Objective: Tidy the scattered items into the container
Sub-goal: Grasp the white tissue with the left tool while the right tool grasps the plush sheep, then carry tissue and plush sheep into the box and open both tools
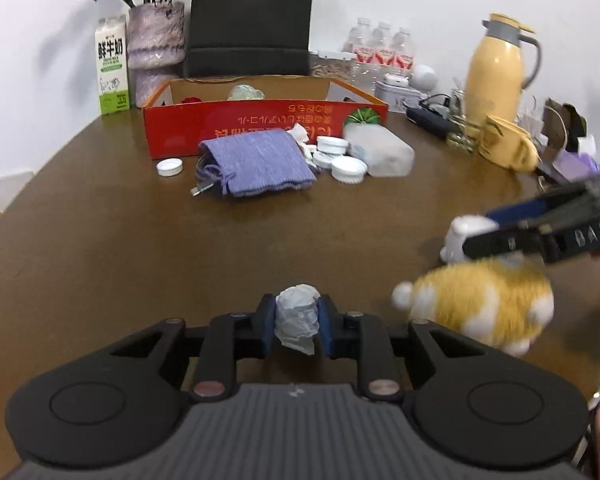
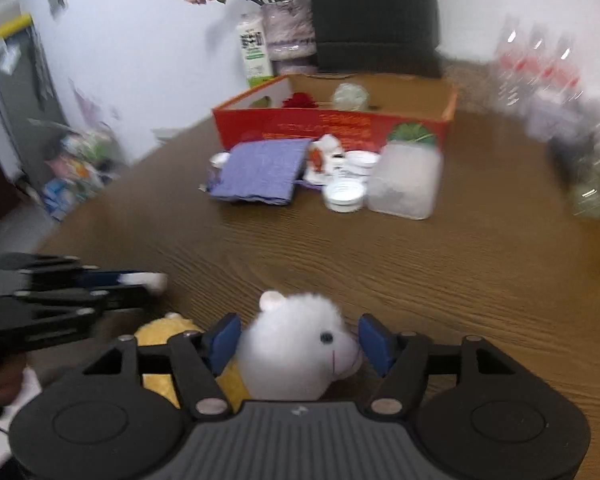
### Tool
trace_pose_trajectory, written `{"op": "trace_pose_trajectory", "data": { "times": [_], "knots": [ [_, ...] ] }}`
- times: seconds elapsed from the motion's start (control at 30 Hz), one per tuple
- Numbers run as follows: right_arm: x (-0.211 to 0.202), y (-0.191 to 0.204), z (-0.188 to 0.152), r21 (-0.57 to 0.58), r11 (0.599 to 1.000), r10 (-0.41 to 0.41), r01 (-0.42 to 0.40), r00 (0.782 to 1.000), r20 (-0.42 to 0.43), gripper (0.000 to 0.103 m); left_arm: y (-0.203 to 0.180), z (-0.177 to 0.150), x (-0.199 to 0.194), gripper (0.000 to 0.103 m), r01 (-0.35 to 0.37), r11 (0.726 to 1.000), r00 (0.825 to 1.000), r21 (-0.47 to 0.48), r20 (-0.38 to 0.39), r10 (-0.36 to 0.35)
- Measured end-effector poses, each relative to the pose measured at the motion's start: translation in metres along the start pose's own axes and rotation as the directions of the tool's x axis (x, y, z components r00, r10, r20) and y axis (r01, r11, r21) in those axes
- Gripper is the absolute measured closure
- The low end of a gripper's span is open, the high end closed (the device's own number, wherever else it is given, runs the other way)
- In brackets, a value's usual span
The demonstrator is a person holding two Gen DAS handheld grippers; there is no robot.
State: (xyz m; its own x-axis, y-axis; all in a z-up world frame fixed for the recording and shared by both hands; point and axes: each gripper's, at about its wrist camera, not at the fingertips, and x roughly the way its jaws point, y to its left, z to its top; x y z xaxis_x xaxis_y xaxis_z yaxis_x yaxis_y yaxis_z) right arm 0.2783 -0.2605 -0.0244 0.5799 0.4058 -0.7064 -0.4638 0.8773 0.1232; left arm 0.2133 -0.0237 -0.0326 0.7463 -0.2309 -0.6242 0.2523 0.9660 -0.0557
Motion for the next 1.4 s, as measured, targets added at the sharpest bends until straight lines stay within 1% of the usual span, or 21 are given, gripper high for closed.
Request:
{"op": "trace_pose_trajectory", "data": {
  "times": [0.03, 0.07, 0.1, 0.13, 0.2, 0.23, 0.27, 0.3, 0.33, 0.4, 0.43, 0.5, 0.57, 0.63, 0.7, 0.8, 0.9, 1.03, 1.13, 1.3, 1.4],
  "knots": [
    [-0.005, 0.005, -0.002, 0.008, 1.0, -0.03, 0.03, 1.0, 0.007, 0.019, 0.0, -0.003, -0.005, 0.075, 0.007, 1.0, 1.0, -0.004, 0.005, -0.007],
    [-0.01, 0.01, -0.004, 0.025, 0.999, -0.046, 0.046, 0.999, 0.02, 0.018, 0.0, -0.006, -0.009, 0.069, 0.011, 1.0, 1.0, -0.01, 0.008, -0.011],
    [-0.015, 0.013, -0.007, 0.054, 0.997, -0.06, 0.057, 0.997, 0.047, 0.018, 0.001, -0.009, -0.011, 0.065, 0.003, 1.0, 1.0, -0.014, 0.008, -0.002],
    [-0.019, 0.015, -0.01, 0.105, 0.992, -0.078, 0.072, 0.995, 0.061, 0.018, 0.001, -0.01, -0.011, 0.063, -0.015, 1.0, 1.0, -0.011, 0.004, 0.015],
    [-0.025, 0.013, -0.015, 0.226, 0.968, -0.123, 0.105, 0.99, 0.065, 0.018, -0.001, -0.013, -0.014, 0.06, -0.043, 0.999, 0.999, 0.012, 0.015, 0.043],
    [-0.028, 0.011, -0.018, 0.287, 0.953, -0.121, 0.095, 0.99, 0.074, 0.019, 0.0, -0.014, -0.014, 0.057, -0.049, 0.999, 0.999, 0.02, 0.021, 0.049],
    [-0.028, 0.009, -0.02, 0.341, 0.937, -0.11, 0.079, 0.991, 0.073, 0.022, 0.0, -0.014, -0.013, 0.057, -0.053, 0.998, 0.998, 0.024, 0.024, 0.052],
    [-0.024, 0.007, -0.021, 0.37, 0.926, -0.102, 0.071, 0.993, 0.064, 0.029, -0.001, -0.014, -0.011, 0.057, -0.051, 0.998, 0.998, 0.027, 0.023, 0.051],
    [-0.019, 0.007, -0.021, 0.38, 0.921, -0.108, 0.083, 0.993, 0.045, 0.032, -0.002, -0.013, -0.009, 0.059, -0.048, 0.998, 0.999, 0.033, 0.012, 0.047],
    [-0.009, 0.009, -0.022, 0.39, 0.912, -0.138, 0.124, 0.99, 0.01, 0.035, -0.004, -0.014, -0.008, 0.068, -0.033, 0.998, 0.999, 0.053, 0.01, 0.033],
    [-0.004, 0.011, -0.021, 0.389, 0.912, -0.141, 0.129, 0.99, 0.002, 0.038, -0.006, -0.015, -0.009, 0.077, -0.03, 0.997, 1.0, 0.067, 0.01, 0.03],
    [0.003, 0.017, -0.021, 0.364, 0.922, -0.137, 0.132, 0.99, -0.011, 0.054, -0.008, -0.018, -0.012, 0.08, -0.022, 0.997, 1.0, 0.077, 0.008, 0.022],
    [0.008, 0.03, -0.02, 0.305, 0.944, -0.128, 0.123, 0.992, -0.006, 0.056, -0.008, -0.02, -0.016, 0.083, -0.026, 0.997, 1.0, 0.077, 0.011, 0.025],
    [0.007, 0.043, -0.019, 0.259, 0.957, -0.137, 0.131, 0.991, 0.008, 0.057, -0.008, -0.021, -0.024, 0.083, -0.044, 0.996, 0.999, 0.075, 0.02, 0.042],
    [-0.004, 0.054, -0.022, 0.233, 0.965, -0.133, 0.118, 0.99, 0.049, 0.058, -0.009, -0.02, -0.04, 0.083, -0.043, 0.996, 0.998, 0.081, 0.053, 0.039],
    [-0.03, 0.064, -0.027, 0.239, 0.966, -0.133, 0.1, 0.983, 0.126, 0.059, -0.011, -0.018, -0.066, 0.083, -0.031, 0.997, 0.995, 0.072, 0.102, 0.024],
    [-0.059, 0.072, -0.037, 0.249, 0.964, -0.14, 0.09, 0.972, 0.191, 0.059, -0.014, -0.02, -0.081, 0.083, -0.032, 0.999, 0.994, 0.04, 0.108, 0.027],
    [-0.084, 0.084, -0.054, 0.23, 0.968, -0.15, 0.1, 0.966, 0.211, 0.059, -0.022, -0.028, -0.095, 0.083, -0.042, 0.999, 0.992, 0.012, 0.116, 0.04],
    [-0.096, 0.089, -0.068, 0.237, 0.966, -0.155, 0.101, 0.963, 0.219, 0.059, -0.024, -0.034, -0.11, 0.083, -0.028, 0.999, 0.992, -0.024, 0.125, 0.031],
    [-0.111, 0.097, -0.093, 0.236, 0.969, -0.128, 0.076, 0.968, 0.215, 0.059, -0.032, -0.044, -0.131, 0.083, -0.039, 0.999, 0.99, 0.002, 0.139, 0.038],
    [-0.114, 0.1, -0.096, 0.238, 0.968, -0.133, 0.078, 0.966, 0.224, 0.059, -0.036, -0.045, -0.134, 0.083, -0.048, 0.999, 0.988, 0.011, 0.146, 0.046]
  ]
}}
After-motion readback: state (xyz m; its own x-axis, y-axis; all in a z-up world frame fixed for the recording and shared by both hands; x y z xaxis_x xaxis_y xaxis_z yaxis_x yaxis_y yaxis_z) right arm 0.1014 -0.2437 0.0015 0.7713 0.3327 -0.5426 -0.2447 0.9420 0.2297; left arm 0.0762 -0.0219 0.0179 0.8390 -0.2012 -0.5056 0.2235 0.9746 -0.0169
